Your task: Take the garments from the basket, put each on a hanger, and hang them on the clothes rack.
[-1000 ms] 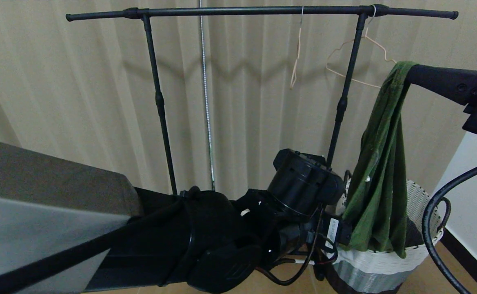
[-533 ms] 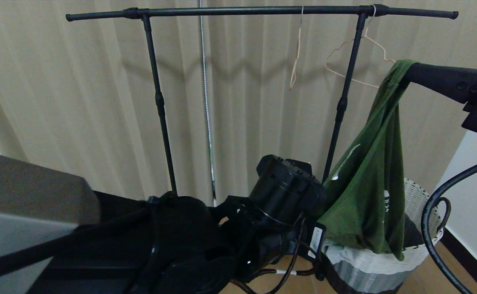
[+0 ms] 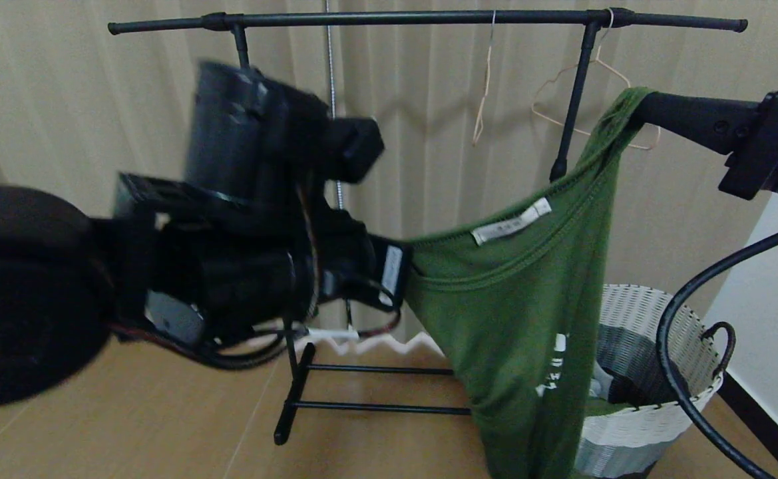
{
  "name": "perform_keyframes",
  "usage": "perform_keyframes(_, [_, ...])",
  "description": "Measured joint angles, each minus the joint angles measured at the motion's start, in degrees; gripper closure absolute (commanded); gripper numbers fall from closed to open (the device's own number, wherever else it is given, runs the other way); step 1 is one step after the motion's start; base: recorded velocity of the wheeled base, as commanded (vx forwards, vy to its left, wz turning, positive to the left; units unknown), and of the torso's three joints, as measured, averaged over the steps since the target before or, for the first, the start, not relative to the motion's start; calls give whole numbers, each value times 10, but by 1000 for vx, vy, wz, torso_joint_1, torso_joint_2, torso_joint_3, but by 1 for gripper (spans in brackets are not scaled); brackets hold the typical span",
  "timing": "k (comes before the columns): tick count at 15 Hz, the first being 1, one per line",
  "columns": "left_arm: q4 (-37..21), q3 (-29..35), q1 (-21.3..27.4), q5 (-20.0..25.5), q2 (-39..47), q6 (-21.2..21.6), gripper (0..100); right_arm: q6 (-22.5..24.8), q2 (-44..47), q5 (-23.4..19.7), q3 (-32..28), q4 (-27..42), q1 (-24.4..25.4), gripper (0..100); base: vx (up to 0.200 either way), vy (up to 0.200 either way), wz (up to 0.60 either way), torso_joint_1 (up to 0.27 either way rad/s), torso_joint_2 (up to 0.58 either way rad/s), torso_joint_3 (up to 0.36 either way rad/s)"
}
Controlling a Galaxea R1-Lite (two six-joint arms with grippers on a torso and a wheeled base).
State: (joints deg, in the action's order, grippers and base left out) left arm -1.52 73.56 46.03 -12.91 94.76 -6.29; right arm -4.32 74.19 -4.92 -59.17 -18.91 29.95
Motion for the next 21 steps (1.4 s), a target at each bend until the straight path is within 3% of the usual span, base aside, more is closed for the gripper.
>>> perform_keyframes(4, [-117, 152, -74, 0, -32, 18, 100, 47, 34, 1, -2, -47, -46, 100, 0, 0, 0, 0, 0, 0])
perform_keyframes(6, [-141, 196, -95, -1, -32, 46, 100, 50, 49, 0, 9, -61, -61, 100, 0, 0, 0, 0, 0, 0])
perform_keyframes(8, [-145, 185, -101, -2, -32, 68, 100, 51, 61, 0, 22, -94, -65, 100, 0, 0, 0, 0, 0, 0])
perform_keyframes(11, [-141, 181, -103, -2, -31, 68, 100, 52, 77, 0, 25, -138, -67, 100, 0, 0, 0, 0, 0, 0])
perform_keyframes(21, [-122, 127, -90, 1, -39, 30, 100, 54, 85, 4, 50, -137, -78, 100, 0, 0, 0, 0, 0, 0])
